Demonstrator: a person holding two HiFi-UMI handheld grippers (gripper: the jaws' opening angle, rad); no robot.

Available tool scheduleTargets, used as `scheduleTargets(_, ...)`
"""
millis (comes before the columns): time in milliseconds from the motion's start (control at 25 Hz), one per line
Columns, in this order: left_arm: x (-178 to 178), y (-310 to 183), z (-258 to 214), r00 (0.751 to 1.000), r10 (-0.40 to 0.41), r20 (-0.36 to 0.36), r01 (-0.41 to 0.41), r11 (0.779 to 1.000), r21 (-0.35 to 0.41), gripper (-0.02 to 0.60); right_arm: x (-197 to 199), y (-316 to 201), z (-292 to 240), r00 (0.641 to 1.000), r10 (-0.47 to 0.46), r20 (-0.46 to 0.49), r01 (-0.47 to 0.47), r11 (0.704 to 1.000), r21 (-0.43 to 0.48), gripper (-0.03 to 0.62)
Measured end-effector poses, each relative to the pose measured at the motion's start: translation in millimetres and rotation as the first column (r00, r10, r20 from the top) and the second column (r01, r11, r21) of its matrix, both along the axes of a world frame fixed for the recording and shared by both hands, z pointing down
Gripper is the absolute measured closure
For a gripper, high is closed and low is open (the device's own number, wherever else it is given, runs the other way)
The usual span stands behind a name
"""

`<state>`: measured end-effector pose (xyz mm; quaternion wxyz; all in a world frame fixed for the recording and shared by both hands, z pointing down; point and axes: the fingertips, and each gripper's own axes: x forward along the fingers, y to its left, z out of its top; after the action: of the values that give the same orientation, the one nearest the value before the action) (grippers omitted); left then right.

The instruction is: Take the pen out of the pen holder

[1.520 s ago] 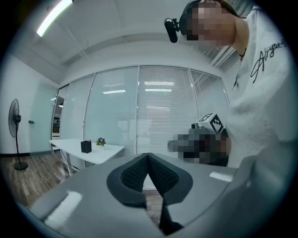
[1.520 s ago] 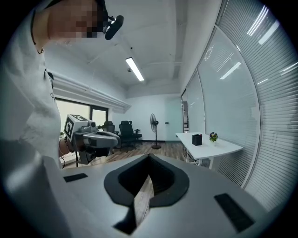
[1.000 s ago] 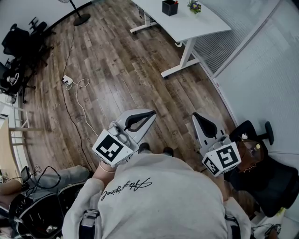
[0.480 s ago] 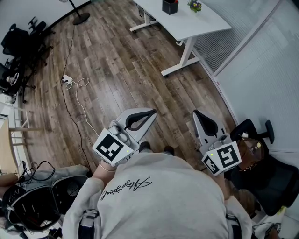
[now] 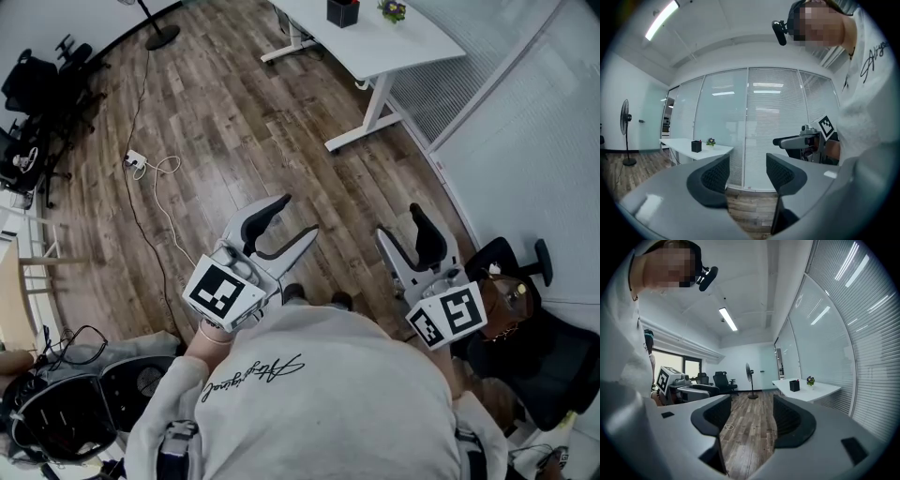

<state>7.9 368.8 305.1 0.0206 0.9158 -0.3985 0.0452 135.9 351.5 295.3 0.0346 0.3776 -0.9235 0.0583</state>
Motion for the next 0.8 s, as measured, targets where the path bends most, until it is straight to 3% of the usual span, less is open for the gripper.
scheduleTargets(120, -7.6, -2.7, -0.1, 1.000, -0.025, -0.008, 0.024, 1.000, -0.004, 0.307, -1.2, -1.8, 1.8, 1.000, 0.018, 0.006, -0.018, 1.000, -0.008, 0.310)
scheduleTargets(800, -41.2, -1.0, 0.4, 0.998, -0.068, -0.016, 0.068, 0.998, 0.009, 0.207, -15.9, 0.7, 3.1, 0.995, 0.096, 0.031, -0.096, 0.995, -0.010, 0.237)
